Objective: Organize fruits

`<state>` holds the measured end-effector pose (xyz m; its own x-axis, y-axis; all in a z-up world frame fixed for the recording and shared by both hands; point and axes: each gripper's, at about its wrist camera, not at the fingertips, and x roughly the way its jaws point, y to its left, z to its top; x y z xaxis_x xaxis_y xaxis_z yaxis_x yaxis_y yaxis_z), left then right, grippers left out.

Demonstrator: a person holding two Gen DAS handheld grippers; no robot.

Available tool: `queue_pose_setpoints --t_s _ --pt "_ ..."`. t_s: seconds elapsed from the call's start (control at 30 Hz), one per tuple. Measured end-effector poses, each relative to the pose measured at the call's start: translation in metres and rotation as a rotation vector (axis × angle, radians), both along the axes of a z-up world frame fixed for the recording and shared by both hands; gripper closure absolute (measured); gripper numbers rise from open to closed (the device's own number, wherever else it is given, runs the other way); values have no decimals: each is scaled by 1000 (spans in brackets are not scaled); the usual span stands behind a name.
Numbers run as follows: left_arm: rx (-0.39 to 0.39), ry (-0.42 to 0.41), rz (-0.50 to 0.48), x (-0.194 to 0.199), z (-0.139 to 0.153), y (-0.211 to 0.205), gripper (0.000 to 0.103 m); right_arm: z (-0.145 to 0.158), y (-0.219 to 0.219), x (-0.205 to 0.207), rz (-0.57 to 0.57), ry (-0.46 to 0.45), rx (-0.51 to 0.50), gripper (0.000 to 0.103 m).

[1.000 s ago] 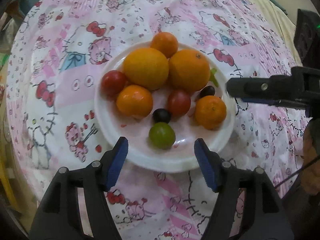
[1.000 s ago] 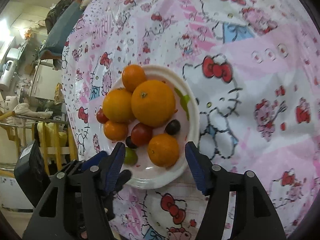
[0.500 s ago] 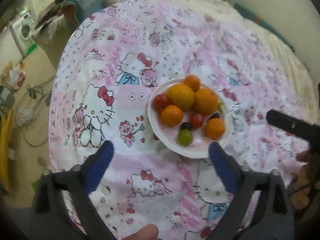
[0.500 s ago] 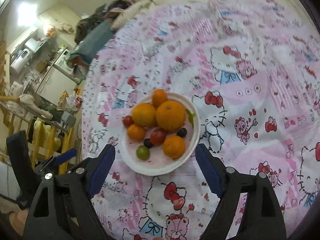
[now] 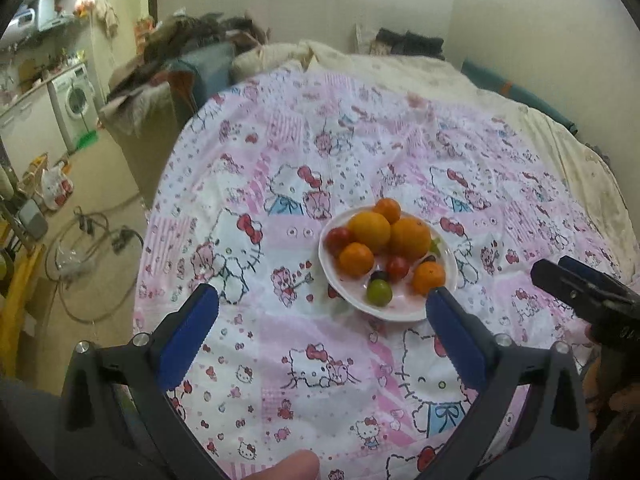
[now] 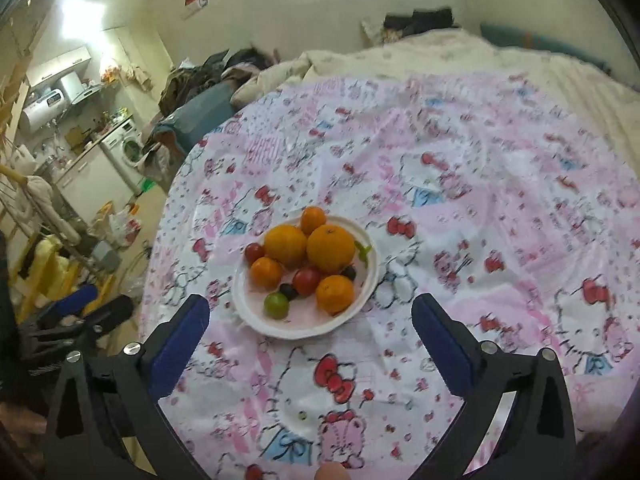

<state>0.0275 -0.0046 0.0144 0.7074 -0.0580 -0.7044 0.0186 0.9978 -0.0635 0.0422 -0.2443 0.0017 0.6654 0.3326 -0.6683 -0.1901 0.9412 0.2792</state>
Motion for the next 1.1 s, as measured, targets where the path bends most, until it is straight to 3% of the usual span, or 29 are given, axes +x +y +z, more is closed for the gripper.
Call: queue_pose_setpoints --t_s 0.17,0.33,0.5,1.1 --pt "-1 -45 6 4 -1 2 0 0 11 -2 -28 -105 -95 0" --pt "5 -2 27 11 -9 2 0 -9 14 7 -31 -64 -82 0" --pt "14 -13 10 10 -8 -4 0 -13 13 8 -47 -47 -89 0" --pt "12 9 -1 12 -12 -8 0 -13 22 6 -32 -59 -126 0"
